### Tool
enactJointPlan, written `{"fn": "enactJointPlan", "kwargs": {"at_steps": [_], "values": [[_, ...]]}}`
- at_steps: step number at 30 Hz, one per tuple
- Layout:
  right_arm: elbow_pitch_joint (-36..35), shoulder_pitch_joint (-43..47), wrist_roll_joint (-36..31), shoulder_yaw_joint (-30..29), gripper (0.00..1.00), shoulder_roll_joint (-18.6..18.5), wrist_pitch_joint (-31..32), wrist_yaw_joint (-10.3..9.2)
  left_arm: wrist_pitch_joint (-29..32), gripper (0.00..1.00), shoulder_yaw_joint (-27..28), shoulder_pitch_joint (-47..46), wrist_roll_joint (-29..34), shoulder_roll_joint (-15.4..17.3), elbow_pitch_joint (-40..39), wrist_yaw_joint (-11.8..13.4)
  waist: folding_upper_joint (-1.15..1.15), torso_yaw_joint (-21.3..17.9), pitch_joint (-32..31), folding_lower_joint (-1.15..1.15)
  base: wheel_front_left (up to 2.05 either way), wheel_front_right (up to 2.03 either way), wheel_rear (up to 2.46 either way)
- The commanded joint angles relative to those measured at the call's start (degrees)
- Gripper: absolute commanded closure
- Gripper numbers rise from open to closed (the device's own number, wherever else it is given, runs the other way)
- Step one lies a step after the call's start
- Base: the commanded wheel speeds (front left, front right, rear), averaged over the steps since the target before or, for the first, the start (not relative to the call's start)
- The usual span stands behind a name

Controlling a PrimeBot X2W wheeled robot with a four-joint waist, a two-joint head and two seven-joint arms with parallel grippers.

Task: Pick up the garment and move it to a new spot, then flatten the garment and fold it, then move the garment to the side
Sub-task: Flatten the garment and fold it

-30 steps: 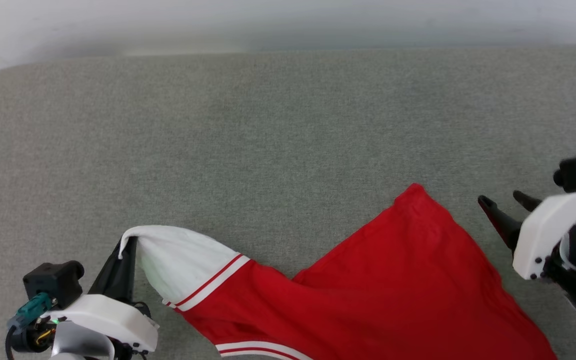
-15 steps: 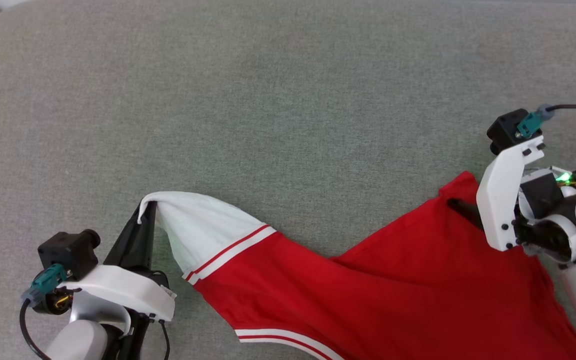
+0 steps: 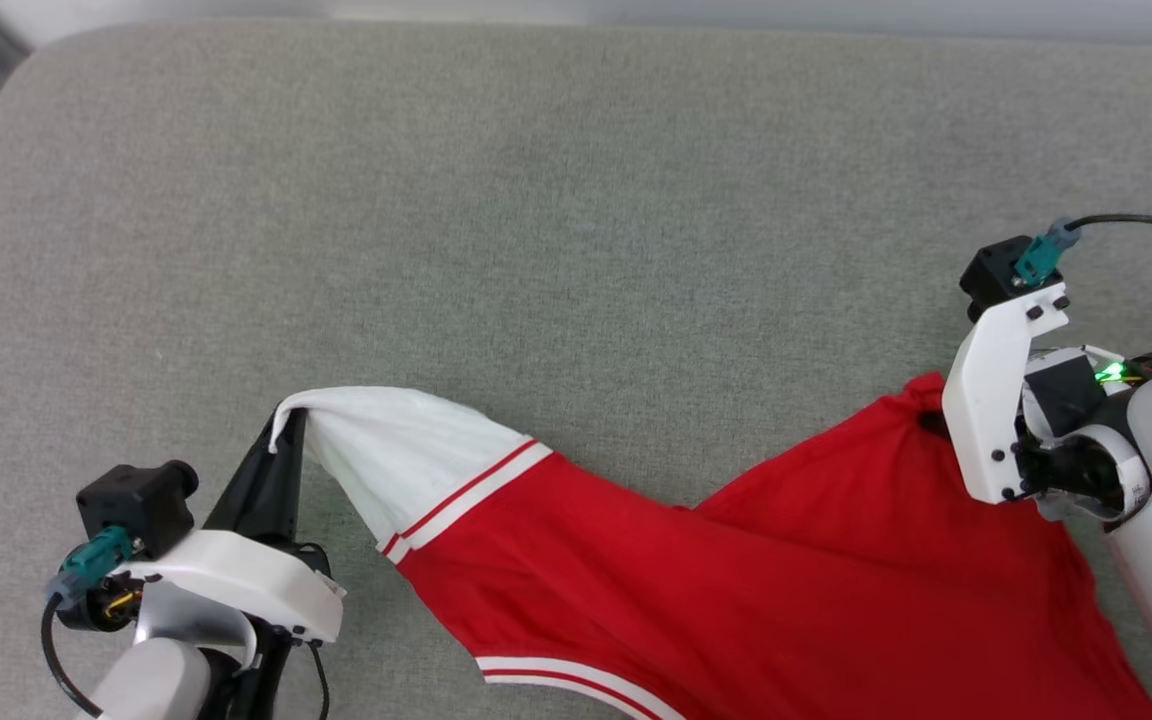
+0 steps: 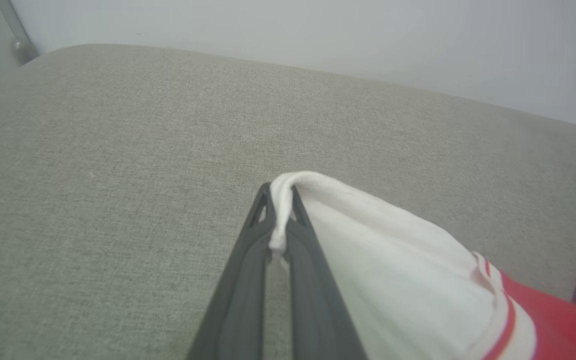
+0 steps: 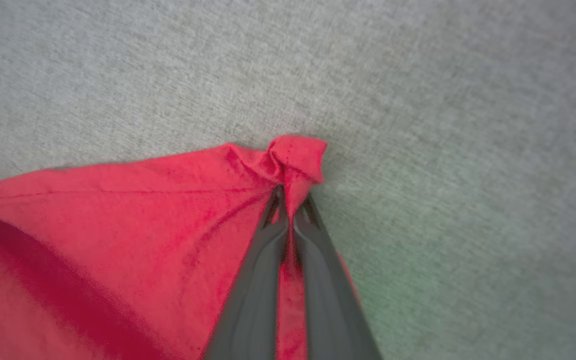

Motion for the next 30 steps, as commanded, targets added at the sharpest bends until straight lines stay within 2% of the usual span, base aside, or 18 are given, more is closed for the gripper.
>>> {"fn": "enactJointPlan", "kwargs": {"at_steps": [1,8,16,22,28,30], "values": [[1.2,0.8,-0.3,0.8,1.00,0.1,-1.2,-0.04,0.2,1.00,0.4,-0.5,0.0,0.6,-0.1,0.0,0.00,-0.6,-1.8,-0.01,0.00,0.00,0.00],[3.2,-4.4,-4.0,-2.1,1.00,0.7,-12.0,-0.05,2.4,1.00,2.4,-6.5,-0.2,3.8,-0.4,-0.6,0.00,-3.0,-6.6,-0.01,0.00,0.00,0.00],[9.4,-10.3,-10.7,-9.2,1.00,4.4,-22.9,-0.05,5.0,1.00,3.9,-22.4,-2.6,2.8,9.0,-3.3,0.00,-6.0,-9.8,-0.01,0.00,0.00,0.00],[12.6,-17.9,-15.9,-14.4,1.00,7.6,-30.4,-0.05,4.4,1.00,3.6,-36.7,-1.6,2.2,19.6,-6.1,0.00,-7.9,-8.2,-0.01,0.00,0.00,0.00],[13.9,-28.1,-20.8,-19.3,1.00,9.1,-35.9,-0.07,1.7,1.00,3.9,-51.6,0.3,2.7,28.4,-8.0,0.00,-8.8,-3.9,-0.01,0.00,0.00,0.00],[13.9,-29.8,-21.3,-20.0,1.00,9.3,-36.7,-0.07,1.2,1.00,4.1,-54.0,0.6,2.9,29.6,-8.4,0.00,-8.9,-3.0,-0.01,0.00,0.00,0.00]]}}
